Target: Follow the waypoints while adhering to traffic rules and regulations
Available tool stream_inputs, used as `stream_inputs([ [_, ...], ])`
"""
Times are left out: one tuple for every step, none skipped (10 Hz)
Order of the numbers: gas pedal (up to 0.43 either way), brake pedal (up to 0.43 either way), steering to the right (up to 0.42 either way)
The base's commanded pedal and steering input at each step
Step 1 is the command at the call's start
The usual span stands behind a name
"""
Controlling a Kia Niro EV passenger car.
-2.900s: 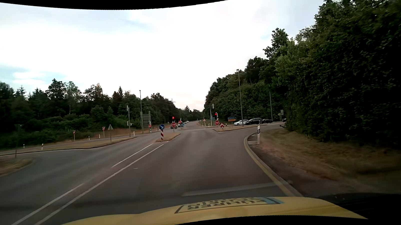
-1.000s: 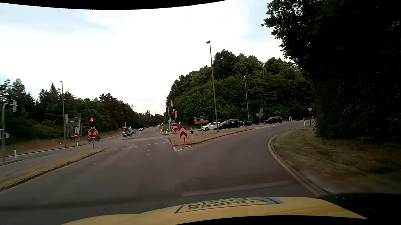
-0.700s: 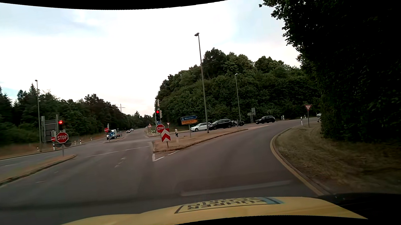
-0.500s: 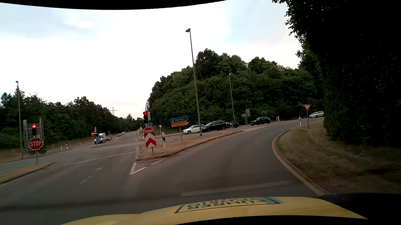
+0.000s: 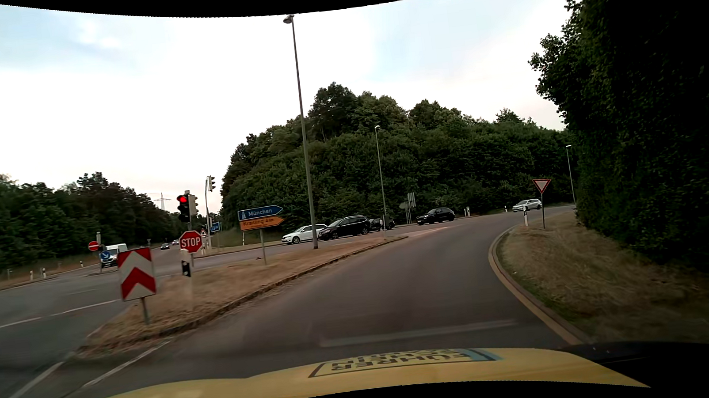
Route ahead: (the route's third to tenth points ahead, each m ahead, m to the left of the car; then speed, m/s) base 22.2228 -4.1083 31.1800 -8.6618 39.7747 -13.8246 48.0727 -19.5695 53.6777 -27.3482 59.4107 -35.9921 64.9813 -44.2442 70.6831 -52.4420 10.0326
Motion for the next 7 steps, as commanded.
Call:
stream_inputs([
  [0.079, 0.000, 0.085],
  [0.079, 0.000, 0.085],
  [0.067, 0.000, 0.085],
  [0.067, 0.000, 0.085],
  [0.047, 0.000, 0.085],
  [0.028, 0.000, 0.085],
  [0.028, 0.000, 0.087],
])
